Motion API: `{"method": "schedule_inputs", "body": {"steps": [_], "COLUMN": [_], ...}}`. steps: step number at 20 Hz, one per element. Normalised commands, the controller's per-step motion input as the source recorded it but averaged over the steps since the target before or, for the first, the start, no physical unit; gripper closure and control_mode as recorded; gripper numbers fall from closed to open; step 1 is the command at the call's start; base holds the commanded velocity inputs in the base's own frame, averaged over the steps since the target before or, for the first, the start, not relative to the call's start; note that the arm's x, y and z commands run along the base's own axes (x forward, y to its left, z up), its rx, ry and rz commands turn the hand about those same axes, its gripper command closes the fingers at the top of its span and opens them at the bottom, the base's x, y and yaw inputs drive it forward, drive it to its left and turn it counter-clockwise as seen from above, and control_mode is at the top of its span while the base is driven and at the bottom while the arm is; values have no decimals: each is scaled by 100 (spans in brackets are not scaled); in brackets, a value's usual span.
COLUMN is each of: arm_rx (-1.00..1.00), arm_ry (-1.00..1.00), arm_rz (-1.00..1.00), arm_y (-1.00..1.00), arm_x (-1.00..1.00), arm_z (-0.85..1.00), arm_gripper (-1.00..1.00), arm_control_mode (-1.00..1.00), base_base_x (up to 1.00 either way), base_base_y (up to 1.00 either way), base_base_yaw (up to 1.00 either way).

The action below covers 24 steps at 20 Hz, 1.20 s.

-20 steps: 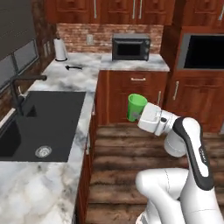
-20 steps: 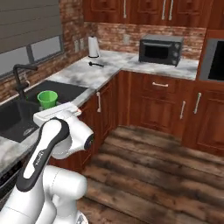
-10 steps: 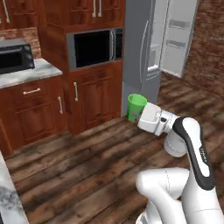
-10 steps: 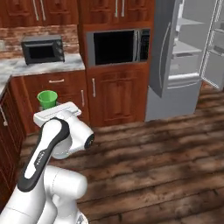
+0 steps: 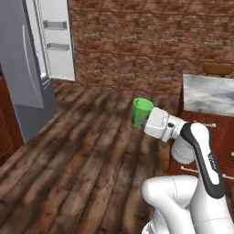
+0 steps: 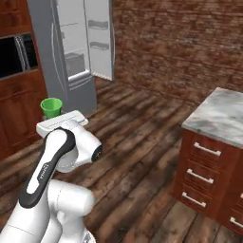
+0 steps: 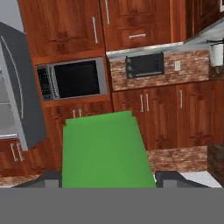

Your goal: Move the cup from next to the sink to the open cabinet. Then, move the bowl with the onion to the fridge to clear the area for faucet cleaning.

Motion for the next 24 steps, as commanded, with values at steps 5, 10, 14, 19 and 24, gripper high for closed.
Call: {"method": "schedule_inputs", "body": {"steps": [5, 10, 14, 19, 24], "arm_rx": [0, 0, 0, 0, 0], "arm_ry": [0, 0, 0, 0, 0], "arm_rz": [0, 0, 0, 0, 0], "arm_y": [0, 0, 0, 0, 0], "arm_x": [0, 0, 0, 0, 0], "arm_z": [0, 0, 0, 0, 0], "arm_gripper": [100, 100, 100, 100, 100], "arm_control_mode": [100, 100, 100, 100, 100], "base_base_x": [0, 0, 0, 33, 34], "base_base_y": [0, 0, 0, 0, 0], "base_base_yaw": [-100, -100, -100, -84, -21]}}
